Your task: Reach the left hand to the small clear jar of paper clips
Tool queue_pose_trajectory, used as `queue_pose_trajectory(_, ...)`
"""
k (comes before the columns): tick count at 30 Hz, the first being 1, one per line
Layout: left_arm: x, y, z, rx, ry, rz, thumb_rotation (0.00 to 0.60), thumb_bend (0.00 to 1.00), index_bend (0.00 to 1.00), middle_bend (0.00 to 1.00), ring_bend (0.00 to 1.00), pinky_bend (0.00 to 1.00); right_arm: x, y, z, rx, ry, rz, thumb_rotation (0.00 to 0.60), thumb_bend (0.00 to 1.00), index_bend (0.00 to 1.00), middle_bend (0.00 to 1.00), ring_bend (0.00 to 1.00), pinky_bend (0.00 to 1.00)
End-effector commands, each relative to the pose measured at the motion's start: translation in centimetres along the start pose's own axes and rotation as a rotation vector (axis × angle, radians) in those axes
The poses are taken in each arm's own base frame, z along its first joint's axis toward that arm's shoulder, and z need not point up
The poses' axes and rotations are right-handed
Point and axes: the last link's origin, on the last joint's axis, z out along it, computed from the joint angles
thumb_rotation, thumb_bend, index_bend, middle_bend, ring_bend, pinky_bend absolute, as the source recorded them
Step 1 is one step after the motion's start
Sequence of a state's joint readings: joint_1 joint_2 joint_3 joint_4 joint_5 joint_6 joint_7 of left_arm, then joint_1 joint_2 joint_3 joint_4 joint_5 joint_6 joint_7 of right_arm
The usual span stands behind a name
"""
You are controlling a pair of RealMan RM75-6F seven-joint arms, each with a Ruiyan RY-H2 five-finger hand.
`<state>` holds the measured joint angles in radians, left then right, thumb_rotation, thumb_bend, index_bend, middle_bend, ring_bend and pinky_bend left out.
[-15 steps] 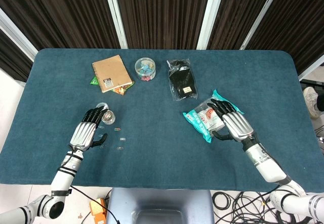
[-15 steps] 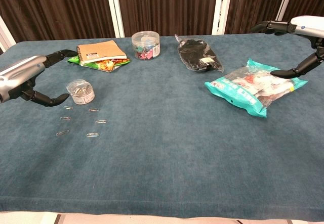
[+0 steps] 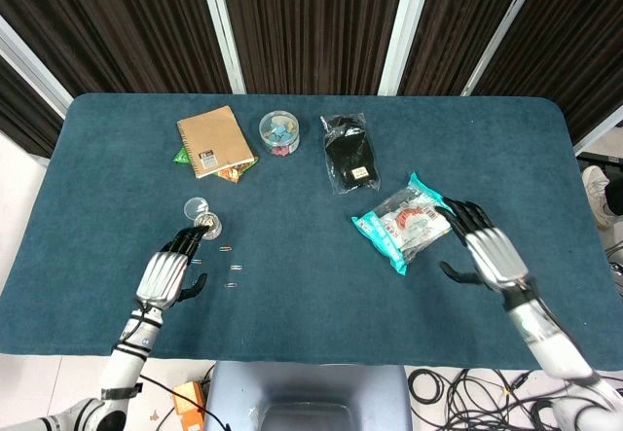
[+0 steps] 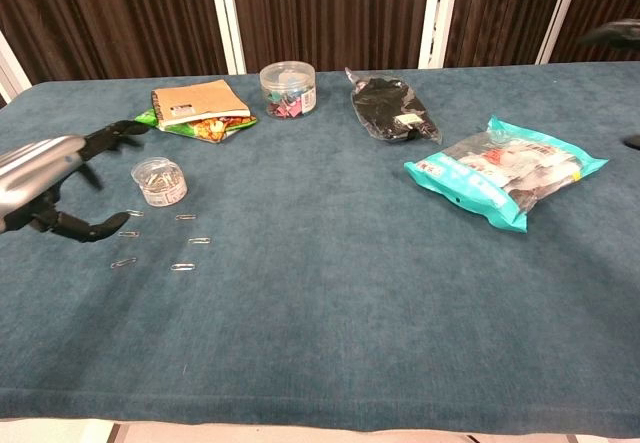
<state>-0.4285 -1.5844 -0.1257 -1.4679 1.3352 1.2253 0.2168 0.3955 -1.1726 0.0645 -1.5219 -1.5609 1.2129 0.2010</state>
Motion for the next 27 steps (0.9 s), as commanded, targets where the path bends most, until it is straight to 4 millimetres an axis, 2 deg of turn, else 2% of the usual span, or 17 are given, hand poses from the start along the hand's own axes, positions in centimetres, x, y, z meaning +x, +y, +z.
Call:
queue_pose_trajectory(1,-1.2,-0.5,-2.3,0.084,0.04,0.024,0.6,0.37,0.28,0.79,0.77,0.93,-0.1,1.5,-4.7,-0.02,-0.013,-0.034,0.6,0.24,0.0,0.0,0.0,0.0)
queue_pose_trajectory(4,-1.9,-1.3,-3.1,0.133,0.068,0.072,0.6,0.37,0.41,0.98,0.96,1.0,-0.5,2.3,-7.7,-0.034,-0.014,-0.048,0.6,0.24,0.0,0.0,0.0,0.0)
queue_pose_trajectory(6,-2.5,-1.5,-3.3,0.155,0.071,0.097,0.6,0.37,0.46,1.0,1.0,1.0,-0.6,2.6,-9.1,-0.039,-0.008,-0.058,0.6,0.24,0.0,0.0,0.0,0.0)
queue_pose_trajectory(9,-3.7,-1.3,-3.3,0.172,0.052,0.099,0.6,0.38,0.5,1.0,1.0,1.0,-0.7,3.0,-10.2,-0.049,0.009,-0.053,0.6,0.24,0.0,0.0,0.0,0.0)
queue_pose_trajectory(19,-6.4,-0.8,-1.1,0.187,0.043,0.076,0.6,0.38,0.51,1.0,1.0,1.0,-0.5,3.9,-10.6,-0.083,-0.002,-0.026,0.6,0.24,0.0,0.0,0.0,0.0)
queue_pose_trajectory(27,-6.7,-0.7,-0.5,0.204,0.033,0.036,0.6,0.35,0.53,1.0,1.0,1.0,-0.6,3.8,-10.2,-0.082,-0.016,-0.034,0.6,0.24,0.0,0.0,0.0,0.0)
